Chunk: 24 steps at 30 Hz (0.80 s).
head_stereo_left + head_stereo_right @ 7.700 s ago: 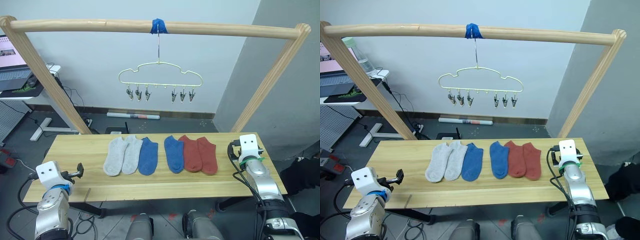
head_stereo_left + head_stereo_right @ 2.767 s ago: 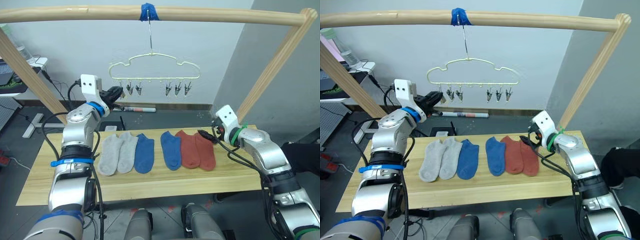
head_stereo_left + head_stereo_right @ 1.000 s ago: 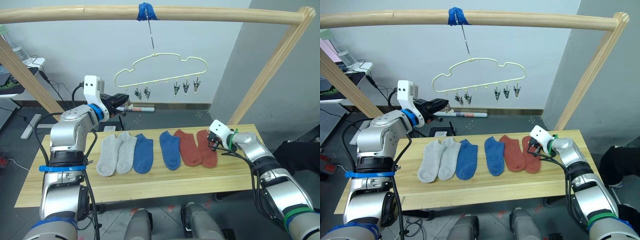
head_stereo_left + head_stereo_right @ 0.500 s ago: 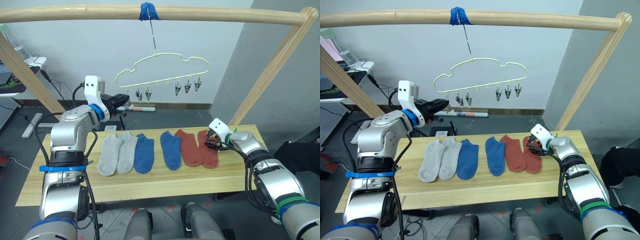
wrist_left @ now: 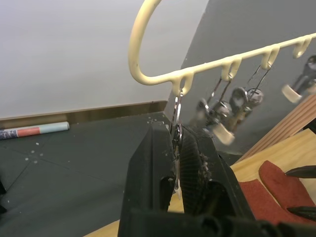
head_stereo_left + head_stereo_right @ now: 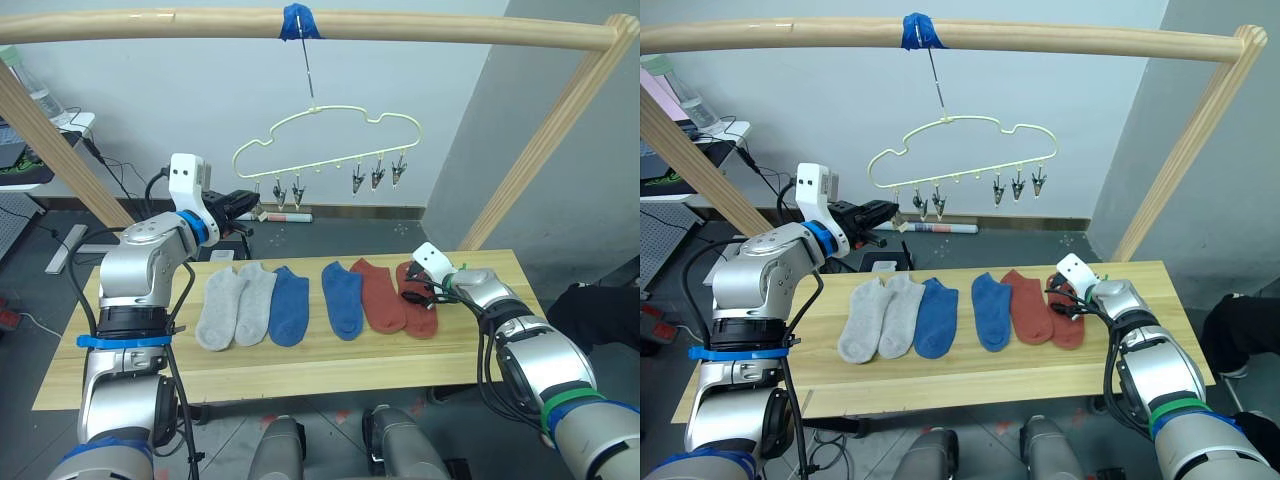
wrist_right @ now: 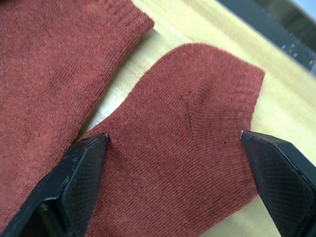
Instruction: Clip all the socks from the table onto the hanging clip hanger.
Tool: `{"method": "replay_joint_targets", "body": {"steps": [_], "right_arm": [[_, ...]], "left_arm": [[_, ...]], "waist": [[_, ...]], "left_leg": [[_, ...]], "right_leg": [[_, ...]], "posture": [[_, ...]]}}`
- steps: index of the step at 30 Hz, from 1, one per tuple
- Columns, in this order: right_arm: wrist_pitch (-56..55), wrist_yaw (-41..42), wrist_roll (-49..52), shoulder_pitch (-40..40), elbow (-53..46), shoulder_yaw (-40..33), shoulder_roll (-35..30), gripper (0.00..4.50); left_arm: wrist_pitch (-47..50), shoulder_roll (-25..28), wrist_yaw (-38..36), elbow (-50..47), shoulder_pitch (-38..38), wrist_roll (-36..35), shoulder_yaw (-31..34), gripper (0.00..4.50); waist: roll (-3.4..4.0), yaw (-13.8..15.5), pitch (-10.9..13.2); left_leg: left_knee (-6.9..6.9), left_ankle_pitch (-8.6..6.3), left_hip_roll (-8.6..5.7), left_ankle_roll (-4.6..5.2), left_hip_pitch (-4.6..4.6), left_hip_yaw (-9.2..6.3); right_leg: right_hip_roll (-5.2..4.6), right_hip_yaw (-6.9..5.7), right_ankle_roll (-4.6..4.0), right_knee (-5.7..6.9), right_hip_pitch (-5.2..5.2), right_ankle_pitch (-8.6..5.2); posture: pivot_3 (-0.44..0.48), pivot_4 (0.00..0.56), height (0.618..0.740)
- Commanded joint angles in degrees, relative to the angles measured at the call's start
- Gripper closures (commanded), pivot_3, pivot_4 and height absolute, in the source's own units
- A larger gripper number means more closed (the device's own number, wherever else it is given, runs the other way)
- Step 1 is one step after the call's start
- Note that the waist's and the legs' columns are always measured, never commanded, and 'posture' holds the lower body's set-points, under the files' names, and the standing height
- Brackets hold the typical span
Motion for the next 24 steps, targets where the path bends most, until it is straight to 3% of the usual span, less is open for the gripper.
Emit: {"method": "replay_joint_targets", "body": {"steps": [1, 11, 19, 21, 24], "right_arm": [[0.8, 1.0, -0.1, -0.5, 0.4, -0.5, -0.3, 0.91], [-0.8, 4.3, -1.4, 1.5, -1.5, 1.3, -0.4, 4.47], [-4.9, 6.0, -2.4, 2.6, -5.5, 2.3, -2.1, 4.47], [-7.7, 7.2, -2.8, 3.8, -10.3, 3.2, -3.6, 4.47], [-12.1, 9.2, -3.0, 11.0, -32.2, 3.6, -9.6, 4.47]], "left_arm": [[0.6, 1.0, 0.6, -2.4, 0.7, -0.8, 1.4, 4.39], [0.5, 1.1, 1.9, -3.3, 1.7, -1.3, 2.1, 4.39], [0.5, 0.8, 2.5, -4.0, 2.1, -1.8, 2.5, 4.39], [1.3, 1.0, 2.4, -4.4, 2.2, -2.4, 2.9, 4.39], [6.0, 2.2, 1.2, -6.2, 2.4, -6.1, 5.0, 4.39]], "waist": [[0.01, 0.0, 0.0], [0.01, 0.1, 0.0], [0.02, 0.1, 0.1], [0.03, 0.1, 0.3], [0.27, 0.3, 0.8]], "left_leg": [[0.00, 0.00, 0.00, 0.00, 0.01, 0.00], [0.00, 0.00, 0.00, 0.00, 0.05, -0.01], [0.01, 0.00, 0.00, 0.00, 0.13, -0.03], [0.00, 0.00, 0.00, 0.00, 0.12, -0.03], [0.01, 0.00, 0.00, 0.00, 0.05, -0.05]], "right_leg": [[0.00, 0.00, 0.00, 0.01, 0.00, 0.00], [0.00, -0.01, 0.00, -0.01, 0.06, 0.00], [0.00, -0.03, 0.01, -0.03, 0.17, -0.01], [0.00, -0.03, 0.01, -0.04, 0.17, -0.01], [0.00, -0.04, 0.02, -0.07, 0.17, -0.01]], "posture": [[0.079, 0.225, 0.740], [0.096, 0.226, 0.740], [0.098, 0.227, 0.740], [0.104, 0.232, 0.740], [0.104, 0.232, 0.740]]}}
